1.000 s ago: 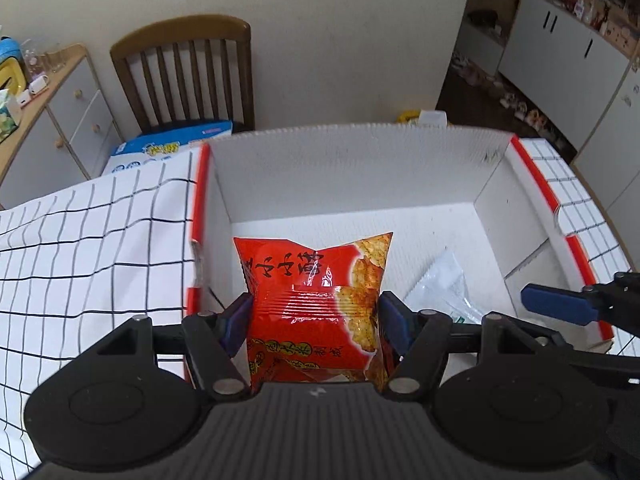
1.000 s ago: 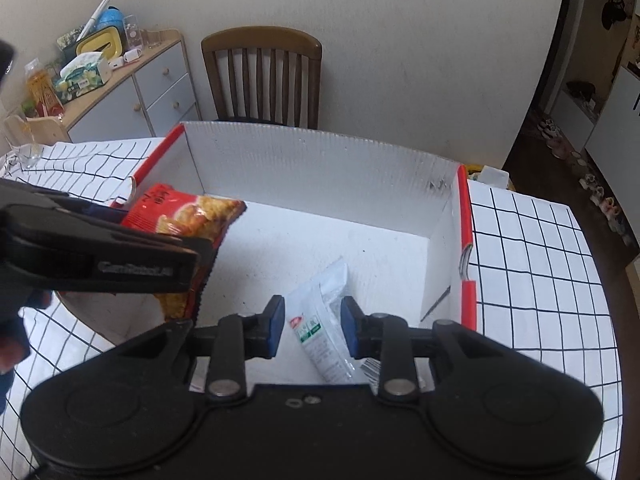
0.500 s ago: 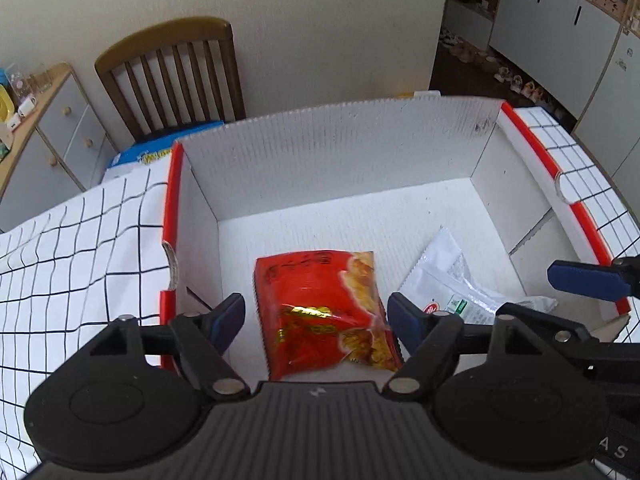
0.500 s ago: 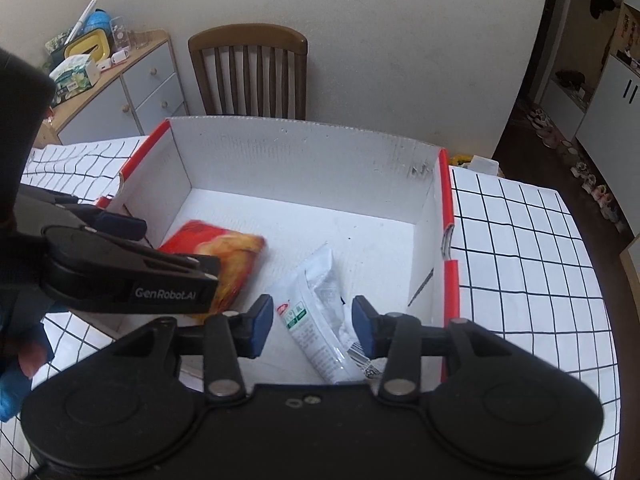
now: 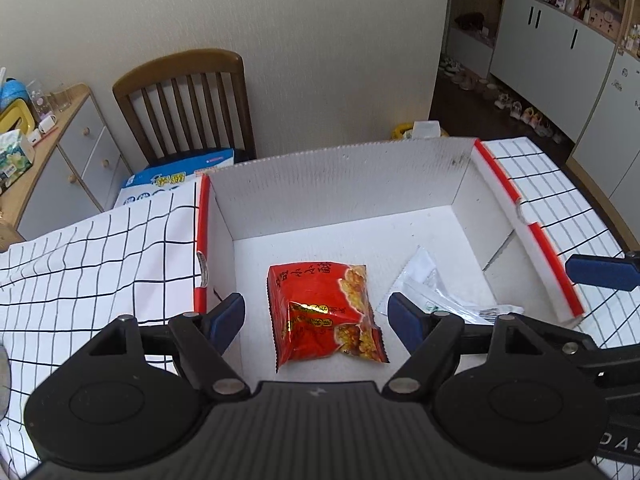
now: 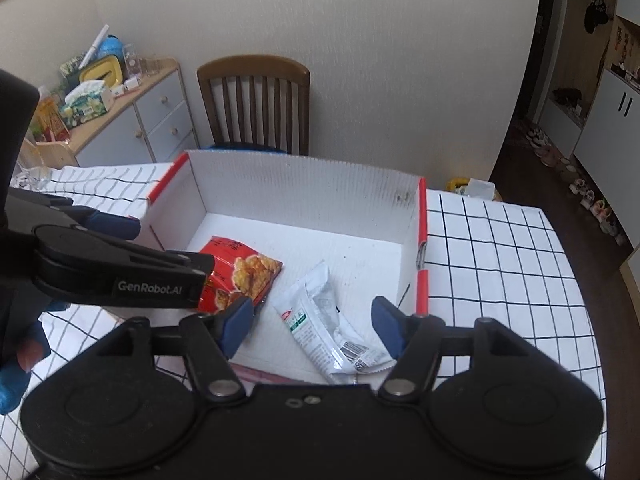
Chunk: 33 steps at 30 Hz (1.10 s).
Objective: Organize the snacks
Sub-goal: 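Open both tools to drop the packets into the red box, then move both tools back down to the remaining snack pile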
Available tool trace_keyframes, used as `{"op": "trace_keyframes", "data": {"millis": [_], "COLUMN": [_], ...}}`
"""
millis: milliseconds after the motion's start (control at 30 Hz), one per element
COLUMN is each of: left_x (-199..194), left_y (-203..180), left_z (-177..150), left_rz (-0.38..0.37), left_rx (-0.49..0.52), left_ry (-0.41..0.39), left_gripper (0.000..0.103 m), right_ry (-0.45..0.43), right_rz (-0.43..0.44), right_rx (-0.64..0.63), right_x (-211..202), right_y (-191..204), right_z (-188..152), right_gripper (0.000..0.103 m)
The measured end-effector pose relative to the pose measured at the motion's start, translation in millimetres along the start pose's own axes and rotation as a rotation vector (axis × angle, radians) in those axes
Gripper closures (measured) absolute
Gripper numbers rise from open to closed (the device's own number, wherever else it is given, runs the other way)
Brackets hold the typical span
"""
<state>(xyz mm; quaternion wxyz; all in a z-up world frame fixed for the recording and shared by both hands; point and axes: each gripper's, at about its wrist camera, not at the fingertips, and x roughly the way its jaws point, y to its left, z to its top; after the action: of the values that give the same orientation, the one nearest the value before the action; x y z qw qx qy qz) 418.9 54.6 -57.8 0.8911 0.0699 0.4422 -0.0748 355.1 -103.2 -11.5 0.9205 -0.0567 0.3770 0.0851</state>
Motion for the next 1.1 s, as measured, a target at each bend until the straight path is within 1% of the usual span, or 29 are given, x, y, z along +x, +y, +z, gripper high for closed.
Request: {"op": "trace_keyframes", "data": {"millis": [67, 300, 533, 633, 700, 900, 1100], "left_x": [-10, -48, -85, -98, -107, -132, -155], "left_y": [-2, -14, -25, -29, -31, -37, -41], "left_z": [-1, -10, -23, -29, -33, -52, -75], "left_rz": [0.004, 0.013, 0.027, 0.018, 0.022, 0.025, 0.020], "left_rx": [-0.001, 0.005, 0.004, -0.002, -0.004, -0.011, -0.016], "left_ry": [-0.014, -0.063, -0.112, -0.123, -0.130, -0.158, -0.184], "left_gripper": [0.025, 0.025, 0.025, 0.025, 0.025, 0.025, 0.025], "right_ry": [-0.017, -0.063, -0.111, -0.128, -0.137, -0.153, -0.189], "right_rz": [0.000, 0.017, 0.039, 0.042, 0.048, 0.081, 0.112], "right_rx": [0.000, 0.009, 0.006, 0.003, 0.004, 0.008, -0.012], "right_x": [-10, -40, -74, -86, -94, -117, -143], "right_y": [-1, -9, -17, -19, -20, -22, -19], "right_z": [-1, -7, -17, -22, -26, -39, -54], "right_gripper": [0.034, 0.033, 0.029, 0.026, 0.026, 0.020, 0.015]}}
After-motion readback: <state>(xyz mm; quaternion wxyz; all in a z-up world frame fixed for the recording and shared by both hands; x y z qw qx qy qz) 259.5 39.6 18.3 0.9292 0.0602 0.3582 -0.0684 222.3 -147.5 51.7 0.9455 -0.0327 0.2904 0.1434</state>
